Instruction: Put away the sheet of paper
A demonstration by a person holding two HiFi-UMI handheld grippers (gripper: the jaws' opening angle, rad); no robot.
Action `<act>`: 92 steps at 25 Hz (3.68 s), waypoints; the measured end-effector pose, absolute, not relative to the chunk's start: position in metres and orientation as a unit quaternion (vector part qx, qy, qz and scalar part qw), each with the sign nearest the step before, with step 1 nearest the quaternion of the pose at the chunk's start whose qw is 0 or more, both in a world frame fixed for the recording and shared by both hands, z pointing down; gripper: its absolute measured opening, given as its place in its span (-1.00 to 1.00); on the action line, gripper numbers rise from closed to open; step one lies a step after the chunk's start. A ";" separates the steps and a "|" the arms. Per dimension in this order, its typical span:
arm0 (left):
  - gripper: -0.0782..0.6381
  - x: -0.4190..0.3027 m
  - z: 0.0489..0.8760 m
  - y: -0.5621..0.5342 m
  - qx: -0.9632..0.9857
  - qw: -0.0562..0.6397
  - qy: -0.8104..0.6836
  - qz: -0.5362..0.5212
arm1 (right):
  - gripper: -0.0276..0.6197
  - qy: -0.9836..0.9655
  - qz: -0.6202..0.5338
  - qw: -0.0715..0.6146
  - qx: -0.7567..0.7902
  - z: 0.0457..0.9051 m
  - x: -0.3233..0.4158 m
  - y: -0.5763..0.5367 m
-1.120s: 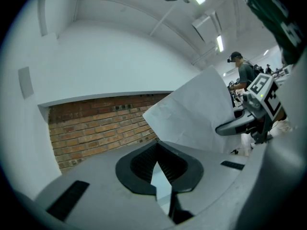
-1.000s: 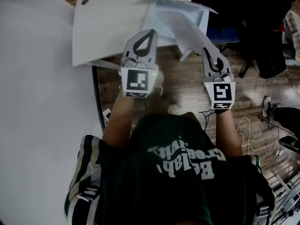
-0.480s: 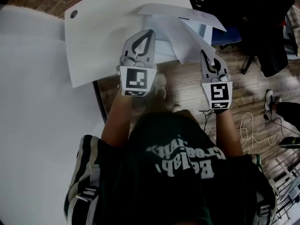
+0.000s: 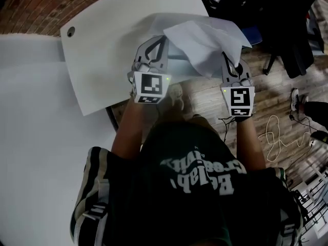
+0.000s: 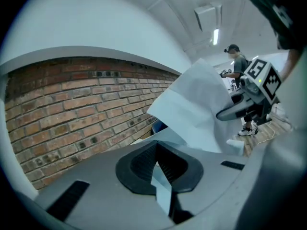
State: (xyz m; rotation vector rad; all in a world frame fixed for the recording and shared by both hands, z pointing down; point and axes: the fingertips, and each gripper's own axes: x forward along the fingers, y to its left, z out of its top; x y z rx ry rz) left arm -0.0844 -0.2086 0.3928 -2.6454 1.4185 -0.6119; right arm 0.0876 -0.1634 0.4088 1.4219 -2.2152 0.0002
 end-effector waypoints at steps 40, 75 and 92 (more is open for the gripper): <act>-0.78 -0.075 0.366 -0.346 -0.880 0.026 0.439 -0.179 | -0.93 -0.753 -0.221 0.404 0.470 0.428 0.101 -0.306; -0.78 -0.082 0.372 -0.349 -0.875 0.008 0.445 -0.189 | -0.57 -0.740 -0.395 0.507 0.197 0.530 0.035 -0.309; -0.78 -0.081 0.373 -0.357 -0.870 0.004 0.456 -0.188 | -0.47 -0.780 -0.298 0.353 0.421 0.410 0.030 -0.315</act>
